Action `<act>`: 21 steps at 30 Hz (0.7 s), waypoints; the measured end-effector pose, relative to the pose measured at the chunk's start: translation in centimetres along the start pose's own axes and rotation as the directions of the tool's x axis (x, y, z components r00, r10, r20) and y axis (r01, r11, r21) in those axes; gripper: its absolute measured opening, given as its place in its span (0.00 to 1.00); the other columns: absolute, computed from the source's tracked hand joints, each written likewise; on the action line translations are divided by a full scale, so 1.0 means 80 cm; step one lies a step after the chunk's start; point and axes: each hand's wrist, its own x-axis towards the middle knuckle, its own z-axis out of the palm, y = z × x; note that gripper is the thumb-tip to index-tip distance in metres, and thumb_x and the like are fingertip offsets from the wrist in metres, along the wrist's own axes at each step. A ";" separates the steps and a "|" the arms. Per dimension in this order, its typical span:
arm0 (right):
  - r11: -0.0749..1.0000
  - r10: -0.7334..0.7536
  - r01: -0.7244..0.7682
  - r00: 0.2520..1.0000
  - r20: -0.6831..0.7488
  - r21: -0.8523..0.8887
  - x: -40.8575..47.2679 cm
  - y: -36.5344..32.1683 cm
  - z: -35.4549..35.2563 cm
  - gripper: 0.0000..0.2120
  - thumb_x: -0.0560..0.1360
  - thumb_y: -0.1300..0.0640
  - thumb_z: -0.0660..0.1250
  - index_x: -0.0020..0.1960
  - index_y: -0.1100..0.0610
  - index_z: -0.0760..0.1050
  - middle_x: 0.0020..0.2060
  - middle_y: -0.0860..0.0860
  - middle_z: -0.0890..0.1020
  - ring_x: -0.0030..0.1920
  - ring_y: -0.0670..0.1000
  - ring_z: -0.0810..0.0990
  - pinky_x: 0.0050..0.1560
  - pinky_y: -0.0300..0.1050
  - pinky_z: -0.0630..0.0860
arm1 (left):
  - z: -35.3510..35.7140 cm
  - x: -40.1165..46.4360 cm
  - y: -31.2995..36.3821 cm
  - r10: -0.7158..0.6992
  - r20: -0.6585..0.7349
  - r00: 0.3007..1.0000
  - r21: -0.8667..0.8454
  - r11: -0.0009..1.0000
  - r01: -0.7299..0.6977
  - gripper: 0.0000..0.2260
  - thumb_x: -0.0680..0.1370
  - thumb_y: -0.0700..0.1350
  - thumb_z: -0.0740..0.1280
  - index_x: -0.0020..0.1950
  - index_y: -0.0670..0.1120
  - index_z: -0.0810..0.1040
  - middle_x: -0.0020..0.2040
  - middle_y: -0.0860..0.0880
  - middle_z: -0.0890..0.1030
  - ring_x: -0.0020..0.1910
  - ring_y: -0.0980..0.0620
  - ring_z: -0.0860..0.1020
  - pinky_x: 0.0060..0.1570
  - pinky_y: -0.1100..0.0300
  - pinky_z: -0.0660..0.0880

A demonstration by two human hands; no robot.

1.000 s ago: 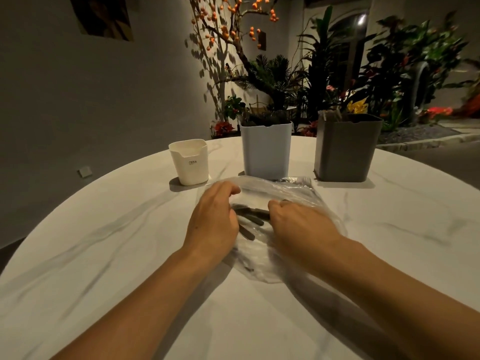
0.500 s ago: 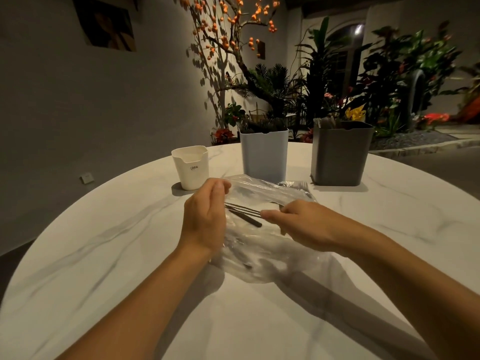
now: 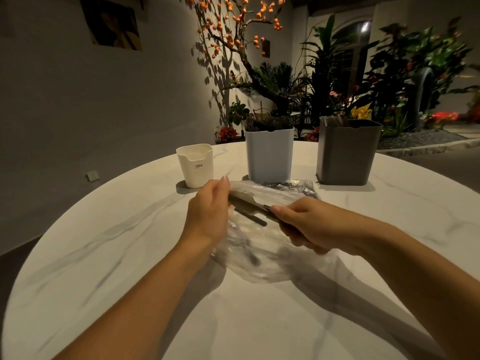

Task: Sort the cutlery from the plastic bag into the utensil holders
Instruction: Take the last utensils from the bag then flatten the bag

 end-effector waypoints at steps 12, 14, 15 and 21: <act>0.947 -0.229 0.233 0.972 -0.043 0.223 0.016 0.009 0.021 0.17 0.79 0.45 0.59 0.51 0.56 0.80 0.37 0.53 0.81 0.35 0.51 0.80 0.39 0.41 0.80 | 0.008 -0.009 0.020 0.006 0.366 0.931 -0.548 0.809 0.210 0.13 0.83 0.45 0.59 0.62 0.42 0.78 0.56 0.45 0.85 0.58 0.48 0.83 0.57 0.56 0.80; 0.941 -0.249 0.257 0.966 -0.065 0.221 0.019 0.012 0.023 0.09 0.82 0.52 0.60 0.53 0.50 0.79 0.42 0.50 0.85 0.45 0.52 0.84 0.51 0.44 0.82 | 0.006 -0.009 0.023 0.023 0.386 0.922 -0.563 0.798 0.216 0.13 0.85 0.43 0.57 0.64 0.43 0.77 0.57 0.45 0.85 0.58 0.49 0.83 0.55 0.58 0.81; 0.939 -0.257 0.265 0.964 -0.068 0.218 0.020 0.012 0.024 0.08 0.82 0.54 0.60 0.53 0.49 0.79 0.45 0.49 0.86 0.48 0.51 0.85 0.54 0.43 0.81 | 0.005 -0.010 0.024 0.034 0.391 0.920 -0.567 0.796 0.211 0.13 0.85 0.43 0.57 0.64 0.43 0.77 0.57 0.46 0.85 0.59 0.49 0.83 0.55 0.58 0.81; 0.942 -0.308 0.318 0.946 -0.101 0.106 0.019 0.011 0.028 0.10 0.84 0.53 0.56 0.57 0.51 0.76 0.51 0.47 0.84 0.53 0.49 0.83 0.54 0.39 0.80 | 0.006 -0.014 0.029 0.120 0.371 0.921 -0.552 0.826 0.115 0.13 0.84 0.43 0.57 0.62 0.44 0.78 0.58 0.45 0.85 0.60 0.47 0.82 0.57 0.56 0.80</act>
